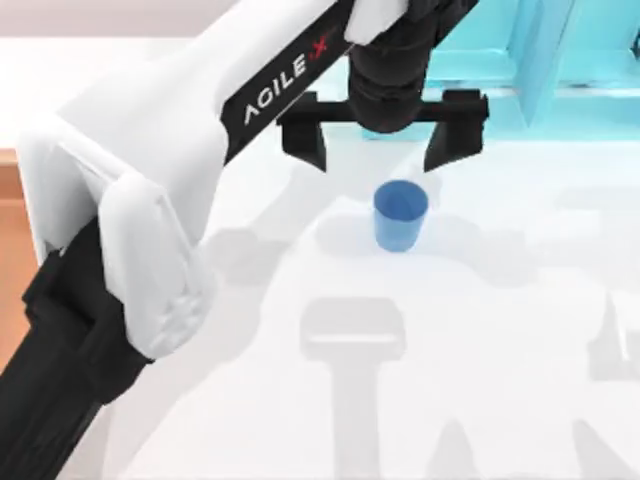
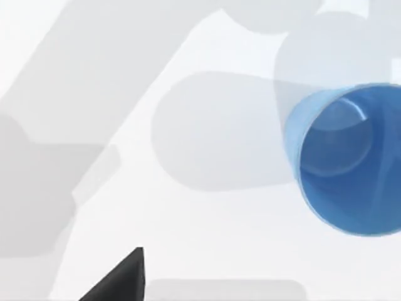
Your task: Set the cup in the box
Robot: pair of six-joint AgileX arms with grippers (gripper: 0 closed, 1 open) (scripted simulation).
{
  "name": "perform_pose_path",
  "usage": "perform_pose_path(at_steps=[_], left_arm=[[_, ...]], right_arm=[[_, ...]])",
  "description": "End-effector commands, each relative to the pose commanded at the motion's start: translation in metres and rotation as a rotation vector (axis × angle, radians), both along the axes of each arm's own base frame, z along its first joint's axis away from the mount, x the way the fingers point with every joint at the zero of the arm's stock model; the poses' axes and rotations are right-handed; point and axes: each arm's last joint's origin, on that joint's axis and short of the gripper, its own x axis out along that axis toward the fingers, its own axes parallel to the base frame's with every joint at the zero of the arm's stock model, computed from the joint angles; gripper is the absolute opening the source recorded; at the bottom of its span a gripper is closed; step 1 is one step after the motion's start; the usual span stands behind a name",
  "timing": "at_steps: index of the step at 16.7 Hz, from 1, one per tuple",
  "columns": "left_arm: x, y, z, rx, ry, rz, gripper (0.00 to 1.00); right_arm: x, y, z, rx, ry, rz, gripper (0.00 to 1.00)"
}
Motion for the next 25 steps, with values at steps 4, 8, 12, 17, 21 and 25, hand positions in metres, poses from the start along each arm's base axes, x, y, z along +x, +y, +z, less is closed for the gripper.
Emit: perform_pose_path(at_steps=[4,8,12,17,21,25], left_arm=[[0.000,-0.001,-0.001,0.001,0.002,0.000,1.00],[0.004,-0.001,-0.010,0.001,0.001,0.000,1.00],[0.015,-0.003,-0.052,0.000,0.001,0.000,1.00],[0.019,-0.001,-0.098,0.001,0.002,0.000,1.00],[0.020,-0.001,-0.099,0.001,0.002,0.000,1.00],[0.020,-0.001,-0.099,0.001,0.002,0.000,0.70]], right_arm=[[0.000,0.000,0.000,0.000,0.000,0.000,1.00],[0.000,0.000,0.000,0.000,0.000,0.000,1.00],[0.000,0.000,0.000,0.000,0.000,0.000,1.00],[0.000,0.000,0.000,0.000,0.000,0.000,1.00],[0.000,0.000,0.000,0.000,0.000,0.000,1.00],[0.000,0.000,0.000,0.000,0.000,0.000,1.00]])
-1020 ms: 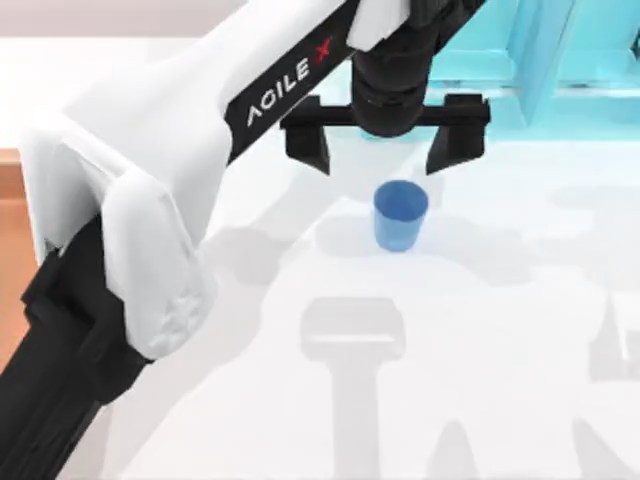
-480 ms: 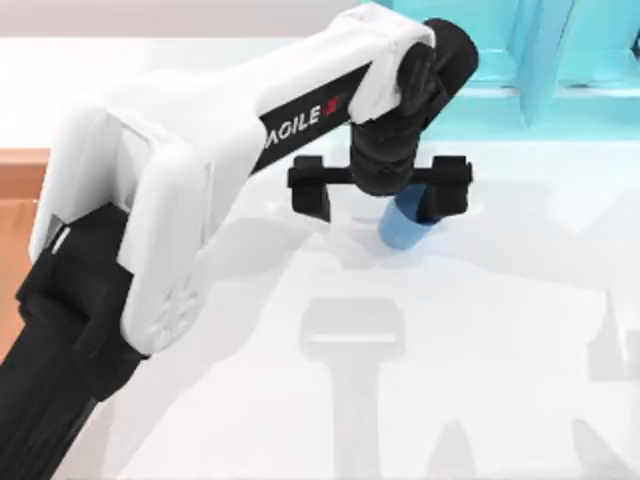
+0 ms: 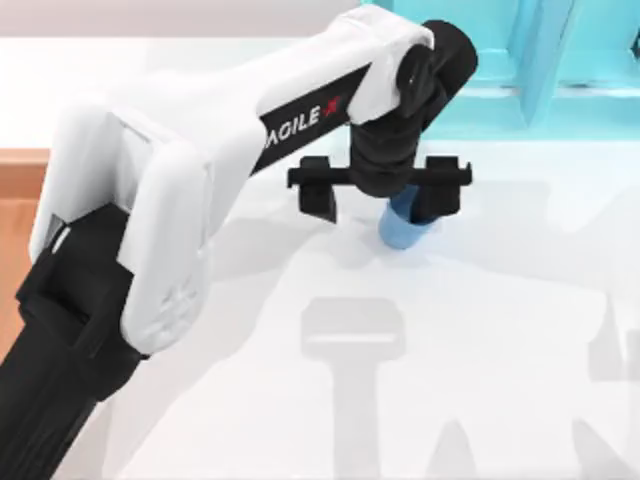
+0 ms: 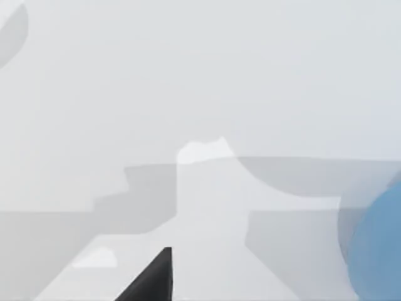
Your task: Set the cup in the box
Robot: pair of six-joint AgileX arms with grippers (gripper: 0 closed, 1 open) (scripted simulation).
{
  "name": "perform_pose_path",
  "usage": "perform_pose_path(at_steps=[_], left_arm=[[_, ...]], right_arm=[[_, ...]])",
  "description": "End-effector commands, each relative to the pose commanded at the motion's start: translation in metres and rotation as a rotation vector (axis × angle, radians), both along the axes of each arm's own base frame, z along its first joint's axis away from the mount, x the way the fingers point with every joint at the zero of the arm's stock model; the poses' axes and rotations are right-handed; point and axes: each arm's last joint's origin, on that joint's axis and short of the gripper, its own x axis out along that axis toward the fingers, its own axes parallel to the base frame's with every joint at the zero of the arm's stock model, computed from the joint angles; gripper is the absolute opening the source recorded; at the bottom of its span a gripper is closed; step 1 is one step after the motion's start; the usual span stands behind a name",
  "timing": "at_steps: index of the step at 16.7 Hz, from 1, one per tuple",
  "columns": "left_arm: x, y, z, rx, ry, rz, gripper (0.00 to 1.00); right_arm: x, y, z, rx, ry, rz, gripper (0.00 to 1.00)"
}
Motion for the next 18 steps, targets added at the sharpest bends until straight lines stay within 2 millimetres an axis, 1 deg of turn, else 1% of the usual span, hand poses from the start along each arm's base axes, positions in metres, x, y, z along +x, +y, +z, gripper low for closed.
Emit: perform_pose_path(at_steps=[9,10,18], left_arm=[[0.0000,0.0000,0.0000,0.000,0.000,0.000,0.02],[0.0000,0.0000,0.0000,0.000,0.000,0.000,0.00],[-0.0014,-0.0015,0.0006,0.000,0.000,-0.004,0.00]], right_arm=[[0.0000,0.0000,0.0000,0.000,0.000,0.000,1.00],[0.0000,0.0000,0.0000,0.000,0.000,0.000,1.00],[0.0000,0.0000,0.0000,0.000,0.000,0.000,1.00]])
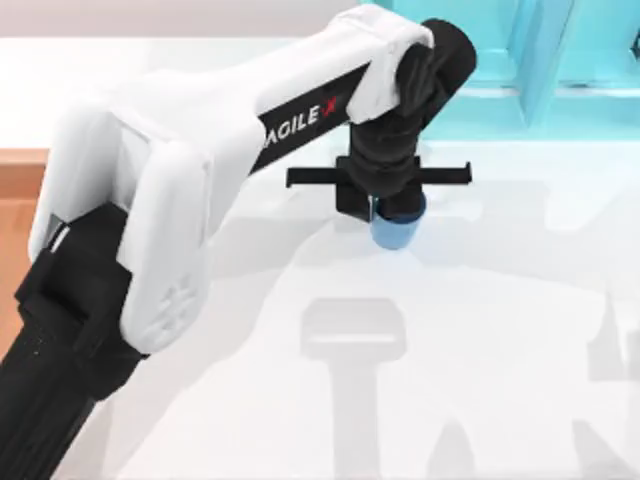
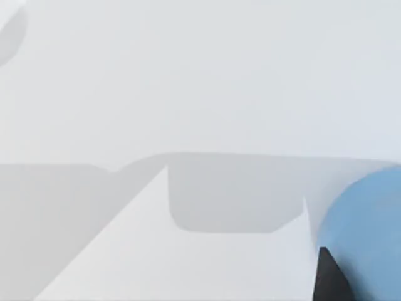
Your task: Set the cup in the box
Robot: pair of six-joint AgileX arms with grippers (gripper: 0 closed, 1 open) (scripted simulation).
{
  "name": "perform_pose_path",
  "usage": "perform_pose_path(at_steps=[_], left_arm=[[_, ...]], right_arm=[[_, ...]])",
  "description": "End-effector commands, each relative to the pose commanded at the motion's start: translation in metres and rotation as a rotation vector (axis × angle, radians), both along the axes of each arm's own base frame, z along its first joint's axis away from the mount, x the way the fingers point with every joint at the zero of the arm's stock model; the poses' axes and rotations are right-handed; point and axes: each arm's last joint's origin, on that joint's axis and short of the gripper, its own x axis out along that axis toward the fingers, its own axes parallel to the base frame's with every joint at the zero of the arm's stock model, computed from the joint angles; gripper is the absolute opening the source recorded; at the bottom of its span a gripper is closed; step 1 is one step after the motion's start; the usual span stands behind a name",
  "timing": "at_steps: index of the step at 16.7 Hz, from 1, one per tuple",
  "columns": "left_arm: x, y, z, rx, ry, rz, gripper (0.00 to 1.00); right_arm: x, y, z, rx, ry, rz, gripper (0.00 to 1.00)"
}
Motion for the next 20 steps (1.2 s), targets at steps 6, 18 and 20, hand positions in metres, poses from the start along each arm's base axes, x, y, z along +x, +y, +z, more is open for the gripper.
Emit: perform_pose_path(at_steps=[6,18,20], left_arm=[[0.027,0.066,0.025,0.012,0.027,-0.007,0.00],[-0.035,0.414,0.128,-0.013,0.108,0.001,0.00],[-0.065,0.444,0.136,-0.023,0.107,0.003,0.00]], right_arm=[[0.000,0.000,0.000,0.000,0.000,0.000,1.00],[0.000,0.000,0.000,0.000,0.000,0.000,1.00],[0.000,0.000,0.000,0.000,0.000,0.000,1.00]])
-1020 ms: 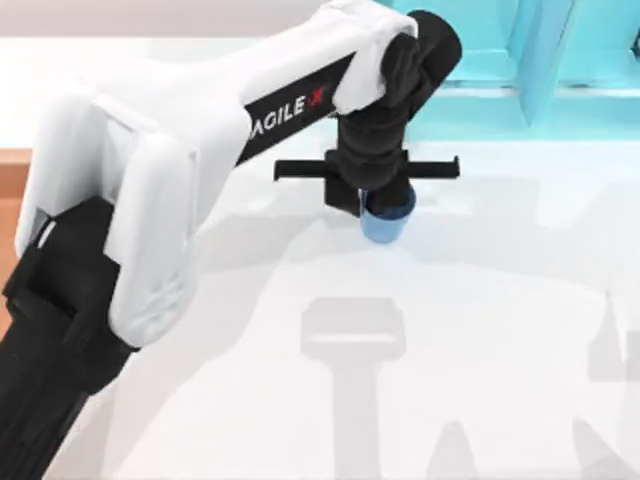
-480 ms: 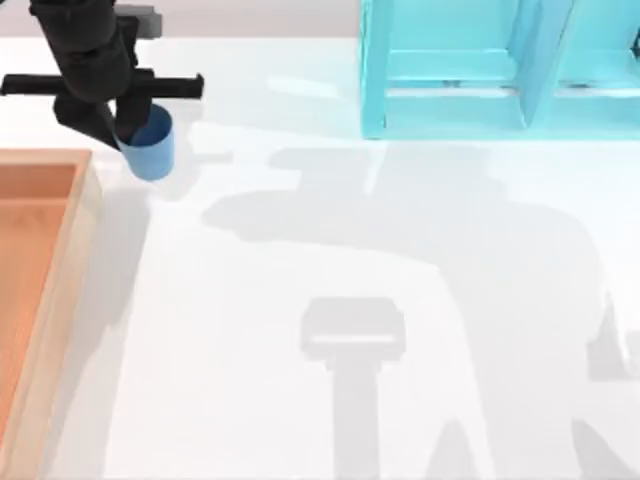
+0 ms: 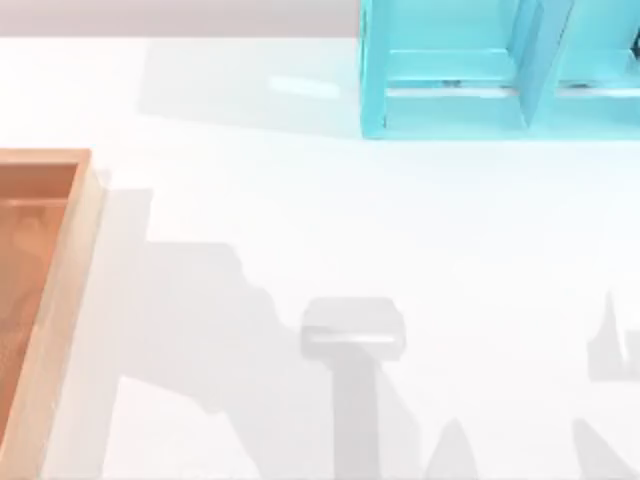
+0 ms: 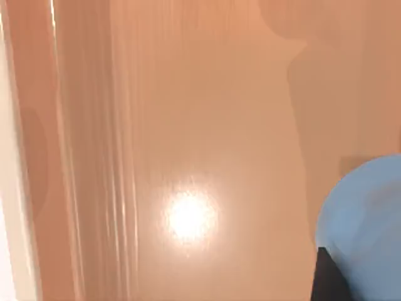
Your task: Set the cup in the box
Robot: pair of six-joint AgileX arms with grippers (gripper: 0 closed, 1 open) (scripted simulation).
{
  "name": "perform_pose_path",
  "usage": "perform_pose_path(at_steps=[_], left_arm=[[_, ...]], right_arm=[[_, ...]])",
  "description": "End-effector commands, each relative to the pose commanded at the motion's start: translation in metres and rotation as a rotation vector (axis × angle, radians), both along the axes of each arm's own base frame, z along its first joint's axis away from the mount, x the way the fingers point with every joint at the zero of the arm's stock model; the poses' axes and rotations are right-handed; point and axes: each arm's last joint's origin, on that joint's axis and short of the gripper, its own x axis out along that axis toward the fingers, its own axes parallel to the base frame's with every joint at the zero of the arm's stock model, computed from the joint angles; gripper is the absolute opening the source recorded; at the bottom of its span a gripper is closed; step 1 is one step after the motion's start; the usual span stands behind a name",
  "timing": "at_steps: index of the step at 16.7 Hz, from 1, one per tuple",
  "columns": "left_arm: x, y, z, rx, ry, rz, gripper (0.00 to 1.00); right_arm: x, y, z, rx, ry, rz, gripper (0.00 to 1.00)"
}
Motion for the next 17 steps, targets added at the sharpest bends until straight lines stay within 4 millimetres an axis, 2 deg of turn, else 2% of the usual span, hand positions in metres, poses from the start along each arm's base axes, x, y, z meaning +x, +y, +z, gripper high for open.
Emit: perform_pose_path(at_steps=[3,9,12,17], left_arm=[[-0.027,0.019,0.005,-0.010,-0.004,0.002,0.00],[-0.027,0.020,0.004,-0.007,-0.003,-0.001,0.00],[-0.026,0.018,-0.013,-0.008,-0.003,0.005,0.00],[-0.024,0.011,-0.054,-0.010,-0.004,0.003,0.00]], right_arm=[[0.000,0.000,0.000,0.000,0.000,0.000,1.00],[0.000,0.000,0.000,0.000,0.000,0.000,1.00],[0.000,0.000,0.000,0.000,0.000,0.000,1.00],[0.000,0.000,0.000,0.000,0.000,0.000,1.00]])
